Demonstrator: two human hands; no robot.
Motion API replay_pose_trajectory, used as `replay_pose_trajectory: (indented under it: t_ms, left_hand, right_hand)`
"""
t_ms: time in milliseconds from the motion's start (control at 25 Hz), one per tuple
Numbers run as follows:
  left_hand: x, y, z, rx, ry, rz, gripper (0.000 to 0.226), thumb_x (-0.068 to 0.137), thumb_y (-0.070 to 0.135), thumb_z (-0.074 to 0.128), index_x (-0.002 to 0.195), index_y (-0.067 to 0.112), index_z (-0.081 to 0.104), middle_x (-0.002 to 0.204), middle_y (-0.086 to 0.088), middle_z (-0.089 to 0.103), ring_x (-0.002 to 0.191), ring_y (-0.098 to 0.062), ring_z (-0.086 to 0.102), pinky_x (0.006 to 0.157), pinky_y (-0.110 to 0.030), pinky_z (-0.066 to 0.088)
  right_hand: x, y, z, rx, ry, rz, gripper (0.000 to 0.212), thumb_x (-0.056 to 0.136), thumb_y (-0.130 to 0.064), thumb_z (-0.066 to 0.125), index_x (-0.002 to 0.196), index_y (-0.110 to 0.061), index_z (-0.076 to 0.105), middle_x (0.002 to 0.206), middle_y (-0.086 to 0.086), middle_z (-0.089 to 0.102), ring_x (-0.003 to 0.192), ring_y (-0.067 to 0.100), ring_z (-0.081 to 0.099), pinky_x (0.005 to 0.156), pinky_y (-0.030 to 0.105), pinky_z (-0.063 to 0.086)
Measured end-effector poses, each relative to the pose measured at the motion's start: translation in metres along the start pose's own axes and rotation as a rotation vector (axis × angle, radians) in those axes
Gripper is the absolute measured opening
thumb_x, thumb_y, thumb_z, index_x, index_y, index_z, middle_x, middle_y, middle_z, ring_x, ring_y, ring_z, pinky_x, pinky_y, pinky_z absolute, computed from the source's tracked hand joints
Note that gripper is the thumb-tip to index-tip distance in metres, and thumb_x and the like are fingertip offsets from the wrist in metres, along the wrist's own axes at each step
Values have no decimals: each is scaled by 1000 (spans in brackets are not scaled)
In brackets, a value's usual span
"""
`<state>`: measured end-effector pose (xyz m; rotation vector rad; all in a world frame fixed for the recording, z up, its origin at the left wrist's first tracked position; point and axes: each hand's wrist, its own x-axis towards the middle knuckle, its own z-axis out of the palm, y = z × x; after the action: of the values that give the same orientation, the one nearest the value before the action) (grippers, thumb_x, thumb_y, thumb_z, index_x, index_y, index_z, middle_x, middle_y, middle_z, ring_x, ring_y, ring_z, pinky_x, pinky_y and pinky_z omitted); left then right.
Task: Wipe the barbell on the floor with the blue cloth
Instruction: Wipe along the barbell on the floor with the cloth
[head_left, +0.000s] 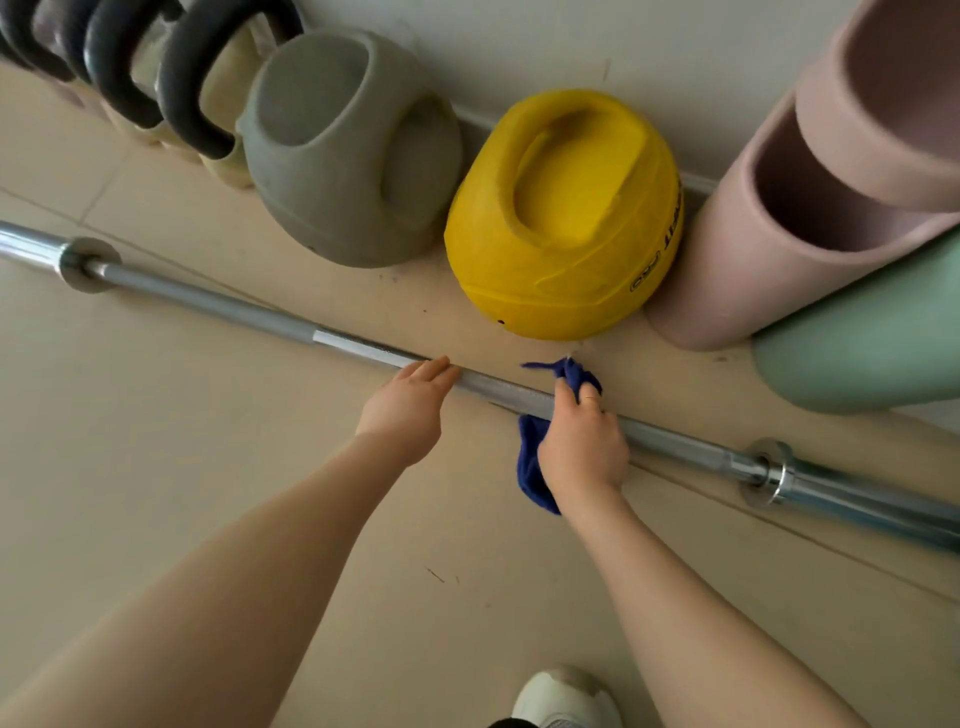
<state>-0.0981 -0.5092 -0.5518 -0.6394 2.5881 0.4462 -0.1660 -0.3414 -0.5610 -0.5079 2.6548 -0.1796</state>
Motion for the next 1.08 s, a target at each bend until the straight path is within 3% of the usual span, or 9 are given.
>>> replay_pose_trajectory:
  t_ms: [120,280,320,400,480,680,800,960,1080]
  left_hand:
    - [9,-3,-6,77,76,41,60,89,0,40,143,22,27,139,-2,45,127,-25,38,103,-36,34]
    - [15,-17,-9,185,18,92,42,93,16,46,134,26,43,133,-1,47,123,-25,38,99,-37,34]
    - [16,-20,-10,215,-28,109,37,94,20,46,131,27,46,133,0,48,123,-25,39,99,-37,34]
    - [15,-25,-11,304,-93,163,31,95,22,45,124,27,51,128,1,52,119,-24,42,96,-35,34]
    - [4,-27,-5,340,-53,186,29,92,15,47,119,25,53,122,1,54,114,-24,44,91,-32,34]
    - [-20,-29,15,313,62,129,25,88,9,48,111,17,58,114,-1,53,109,-25,43,87,-31,33]
    - [-29,-33,20,317,50,116,22,87,11,52,106,18,60,112,0,54,110,-24,44,86,-31,34]
    - [-36,-30,25,272,37,59,22,84,6,53,101,20,58,109,1,53,103,-22,46,78,-29,32]
    - [-36,-34,24,281,54,83,22,84,6,53,100,21,57,107,2,53,100,-22,47,75,-28,31]
  right_hand:
    - [-2,-49,5,29,-28,-155,44,91,-9,48,134,-13,38,138,11,41,108,30,53,78,36,50]
    - [0,-51,2,10,-143,-316,45,86,-10,50,130,-16,42,129,10,48,103,33,56,73,38,48]
    - [5,-38,0,-16,-175,-304,43,86,-12,50,127,-19,44,126,9,49,102,34,56,74,38,47]
    - [12,-19,-4,-95,-155,-94,33,87,-17,49,120,-18,50,121,9,54,103,32,58,75,36,47]
    - [6,-29,1,-101,-143,17,30,88,-17,49,118,-14,51,120,11,56,103,31,58,76,35,48]
    - [-32,-89,33,282,-146,-353,49,89,-11,46,137,-17,38,133,12,47,113,32,48,86,38,46]
    - [-34,-54,33,32,-120,-463,41,90,-18,46,131,-21,44,129,7,50,108,29,49,79,37,46]
    - [-27,20,17,-64,-191,-194,32,84,-14,43,109,-25,60,114,4,60,100,30,57,73,35,45]
    - [-26,57,7,-18,-150,0,27,80,-11,46,92,-22,67,104,7,66,92,33,59,69,34,44]
